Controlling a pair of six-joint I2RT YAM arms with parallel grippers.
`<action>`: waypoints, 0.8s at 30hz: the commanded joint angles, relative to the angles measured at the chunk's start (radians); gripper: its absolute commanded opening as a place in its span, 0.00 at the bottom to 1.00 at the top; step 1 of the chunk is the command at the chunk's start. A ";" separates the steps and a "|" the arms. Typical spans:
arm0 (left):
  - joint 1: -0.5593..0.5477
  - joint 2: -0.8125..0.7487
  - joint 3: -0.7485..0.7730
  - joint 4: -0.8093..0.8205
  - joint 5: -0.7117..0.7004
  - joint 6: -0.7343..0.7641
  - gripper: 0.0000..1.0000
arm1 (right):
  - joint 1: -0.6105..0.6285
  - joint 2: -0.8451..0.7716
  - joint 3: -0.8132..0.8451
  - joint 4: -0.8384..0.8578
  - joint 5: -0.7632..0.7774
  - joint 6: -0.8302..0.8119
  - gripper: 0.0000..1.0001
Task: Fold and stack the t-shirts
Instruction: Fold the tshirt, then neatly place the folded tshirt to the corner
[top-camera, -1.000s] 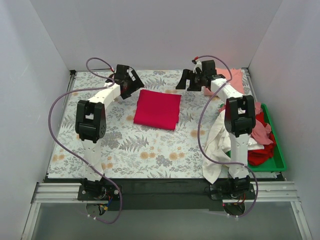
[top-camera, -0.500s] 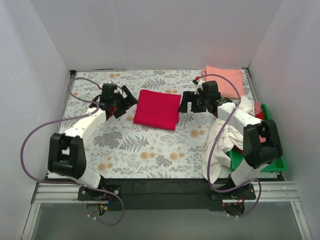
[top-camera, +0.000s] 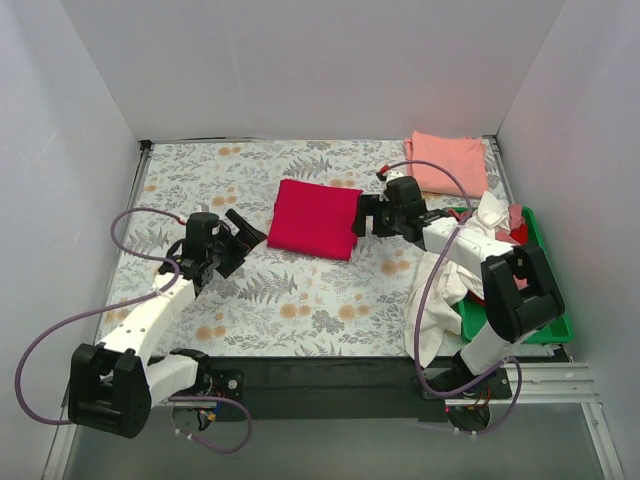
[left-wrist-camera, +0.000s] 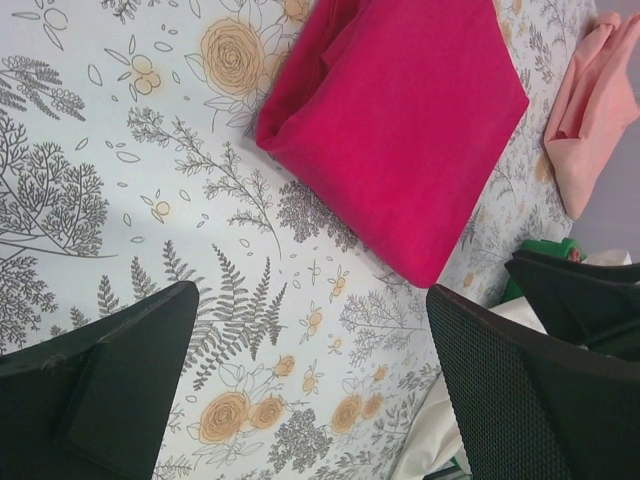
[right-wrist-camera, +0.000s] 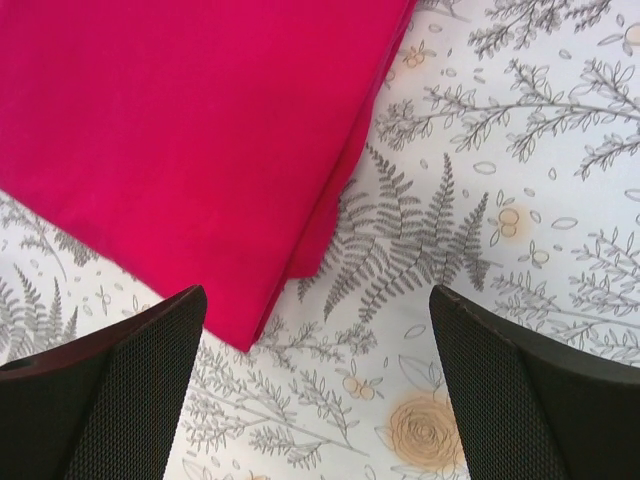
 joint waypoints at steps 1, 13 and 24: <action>-0.003 -0.074 -0.038 0.001 0.052 -0.019 0.98 | 0.000 0.050 0.075 0.073 0.042 0.025 0.98; -0.003 -0.205 -0.156 -0.030 0.038 -0.027 0.98 | 0.010 0.265 0.241 0.076 0.042 0.057 0.88; -0.003 -0.298 -0.224 0.030 0.074 -0.035 0.98 | 0.052 0.378 0.279 0.078 0.042 0.081 0.65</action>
